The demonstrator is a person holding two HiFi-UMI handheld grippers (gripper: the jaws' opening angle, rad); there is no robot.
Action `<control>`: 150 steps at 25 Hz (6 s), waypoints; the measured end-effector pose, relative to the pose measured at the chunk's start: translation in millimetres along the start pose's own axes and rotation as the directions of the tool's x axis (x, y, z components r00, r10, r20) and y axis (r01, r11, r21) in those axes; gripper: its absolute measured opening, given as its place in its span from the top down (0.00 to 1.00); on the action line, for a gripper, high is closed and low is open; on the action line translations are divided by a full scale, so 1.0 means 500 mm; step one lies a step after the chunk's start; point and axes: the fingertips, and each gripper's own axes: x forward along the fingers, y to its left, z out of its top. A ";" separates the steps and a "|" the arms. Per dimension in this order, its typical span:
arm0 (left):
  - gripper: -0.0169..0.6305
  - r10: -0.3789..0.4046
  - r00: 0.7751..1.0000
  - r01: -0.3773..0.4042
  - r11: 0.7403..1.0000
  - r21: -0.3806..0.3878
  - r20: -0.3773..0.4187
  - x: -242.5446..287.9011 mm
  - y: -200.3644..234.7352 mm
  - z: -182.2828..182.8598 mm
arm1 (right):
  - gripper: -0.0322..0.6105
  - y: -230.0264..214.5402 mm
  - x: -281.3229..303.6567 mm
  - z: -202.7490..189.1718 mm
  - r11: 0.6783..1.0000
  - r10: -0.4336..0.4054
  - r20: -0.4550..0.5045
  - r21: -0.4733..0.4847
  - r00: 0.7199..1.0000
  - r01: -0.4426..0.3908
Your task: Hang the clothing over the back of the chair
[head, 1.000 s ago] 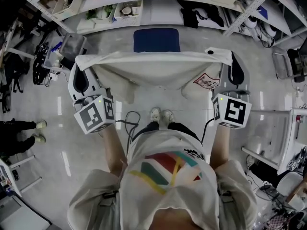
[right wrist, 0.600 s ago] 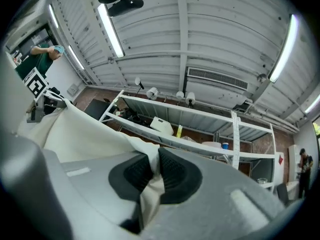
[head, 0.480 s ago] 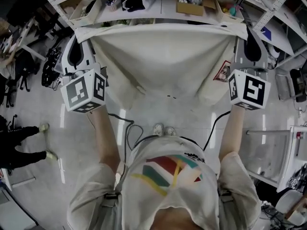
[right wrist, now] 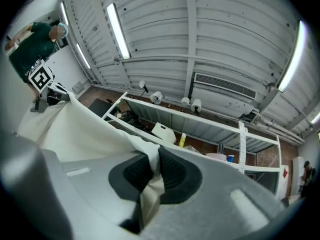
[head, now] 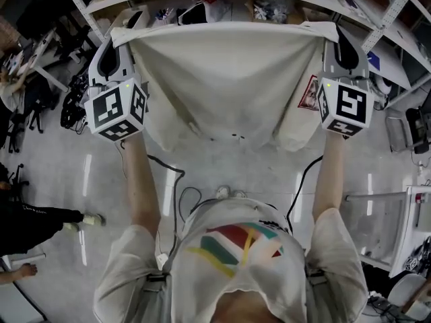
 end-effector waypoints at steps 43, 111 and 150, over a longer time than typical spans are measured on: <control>0.94 -0.143 0.909 0.184 0.981 0.068 -0.393 -0.023 -0.134 -0.398 | 0.93 0.120 -0.056 -0.414 0.987 0.155 -0.466 0.027 0.871 -0.161; 0.72 -0.265 0.568 0.219 0.961 -0.167 -0.780 -0.200 -0.255 -0.900 | 0.72 0.341 -0.283 -0.858 0.934 0.355 -0.796 0.291 0.489 -0.205; 0.95 -0.306 0.946 0.275 0.934 -0.228 -0.111 -0.113 -0.360 -0.111 | 0.94 0.204 -0.158 -0.148 0.976 0.107 -0.167 0.206 0.980 -0.072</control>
